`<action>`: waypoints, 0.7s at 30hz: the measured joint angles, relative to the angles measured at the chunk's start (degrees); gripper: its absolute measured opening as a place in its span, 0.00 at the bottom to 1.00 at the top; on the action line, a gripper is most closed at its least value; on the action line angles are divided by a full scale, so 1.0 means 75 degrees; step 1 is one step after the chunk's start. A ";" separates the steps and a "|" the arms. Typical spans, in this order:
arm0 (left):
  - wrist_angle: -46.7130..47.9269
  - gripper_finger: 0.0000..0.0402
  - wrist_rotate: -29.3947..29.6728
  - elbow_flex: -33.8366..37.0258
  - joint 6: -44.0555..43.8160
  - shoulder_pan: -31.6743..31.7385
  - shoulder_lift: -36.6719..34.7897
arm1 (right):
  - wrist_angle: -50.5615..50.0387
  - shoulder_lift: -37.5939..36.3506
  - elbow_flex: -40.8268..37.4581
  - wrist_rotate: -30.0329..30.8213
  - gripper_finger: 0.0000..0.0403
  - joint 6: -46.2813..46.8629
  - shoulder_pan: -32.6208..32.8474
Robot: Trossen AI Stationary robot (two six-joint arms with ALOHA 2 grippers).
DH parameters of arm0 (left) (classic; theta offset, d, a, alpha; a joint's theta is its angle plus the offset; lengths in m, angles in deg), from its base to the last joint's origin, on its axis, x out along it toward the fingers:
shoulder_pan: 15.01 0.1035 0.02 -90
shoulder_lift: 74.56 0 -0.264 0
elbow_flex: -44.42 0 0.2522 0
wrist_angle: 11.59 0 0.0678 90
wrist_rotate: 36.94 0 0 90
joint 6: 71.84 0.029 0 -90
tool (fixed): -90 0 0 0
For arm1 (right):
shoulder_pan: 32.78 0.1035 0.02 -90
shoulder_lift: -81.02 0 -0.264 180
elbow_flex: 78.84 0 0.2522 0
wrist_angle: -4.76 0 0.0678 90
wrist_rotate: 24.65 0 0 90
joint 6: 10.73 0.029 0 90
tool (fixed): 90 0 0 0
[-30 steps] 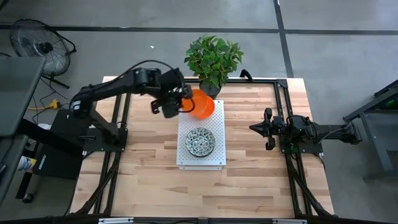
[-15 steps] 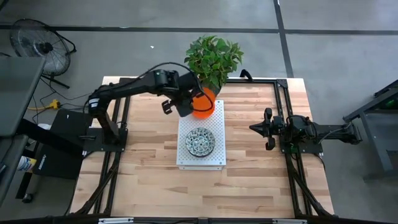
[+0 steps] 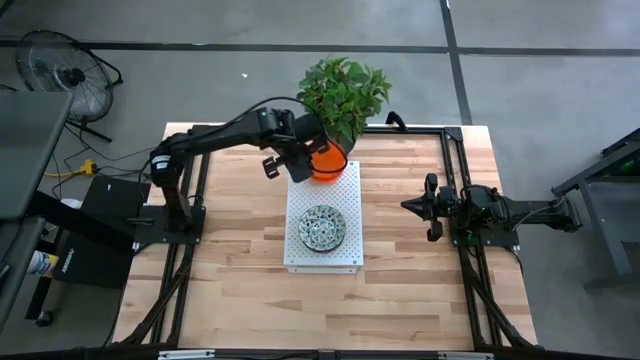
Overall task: Pick & Place Mini bowls
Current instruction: Stack the orange bowl on top of the orange bowl on the shelf
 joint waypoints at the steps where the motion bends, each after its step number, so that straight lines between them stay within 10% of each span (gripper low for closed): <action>1: 0.0064 0.00 -0.0070 0.0005 -0.0002 -0.0001 0.0024 | 0.0000 0.0003 0.0000 -0.0003 0.00 0.0000 0.0000; 21: 0.0769 0.00 -0.1241 0.0017 -0.0432 -0.0052 0.0028 | 0.0003 0.0003 0.0003 0.0009 0.00 0.0000 -0.0003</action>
